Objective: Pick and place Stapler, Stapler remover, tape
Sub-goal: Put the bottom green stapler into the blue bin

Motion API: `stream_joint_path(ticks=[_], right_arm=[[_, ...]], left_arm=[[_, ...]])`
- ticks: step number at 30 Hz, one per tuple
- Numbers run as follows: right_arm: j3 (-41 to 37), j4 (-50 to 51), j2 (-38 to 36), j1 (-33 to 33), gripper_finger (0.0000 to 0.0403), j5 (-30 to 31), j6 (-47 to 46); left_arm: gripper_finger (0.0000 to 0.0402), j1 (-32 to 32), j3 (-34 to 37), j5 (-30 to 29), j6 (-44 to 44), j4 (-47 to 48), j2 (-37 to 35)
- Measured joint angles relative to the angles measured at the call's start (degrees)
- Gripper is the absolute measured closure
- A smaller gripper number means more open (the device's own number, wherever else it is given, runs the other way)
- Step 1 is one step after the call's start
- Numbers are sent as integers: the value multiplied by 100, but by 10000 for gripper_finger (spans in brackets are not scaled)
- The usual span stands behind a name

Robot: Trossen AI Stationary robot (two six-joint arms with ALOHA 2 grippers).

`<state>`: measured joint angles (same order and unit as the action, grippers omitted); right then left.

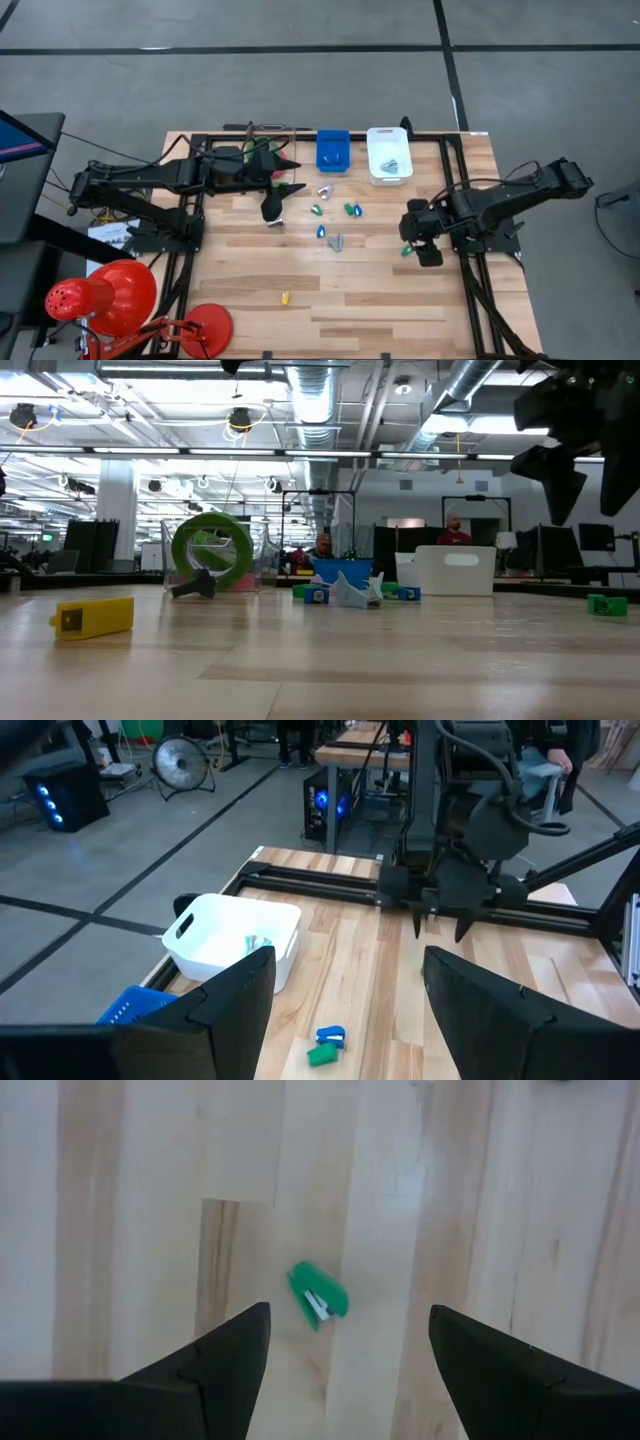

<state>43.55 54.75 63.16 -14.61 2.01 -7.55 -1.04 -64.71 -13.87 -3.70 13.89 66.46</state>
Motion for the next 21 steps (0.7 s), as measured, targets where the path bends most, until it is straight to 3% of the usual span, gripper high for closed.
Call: stream_joint_path(ticks=[11, 21], right_arm=[[56, -15, 0, 0, 138, -203, 8], [503, -190, 0, -9, 138, -199, -1012]], left_arm=[[156, 0, 0, 0, 0, -80, 0], [156, -1, -1, 0, 0, -134, 0]])
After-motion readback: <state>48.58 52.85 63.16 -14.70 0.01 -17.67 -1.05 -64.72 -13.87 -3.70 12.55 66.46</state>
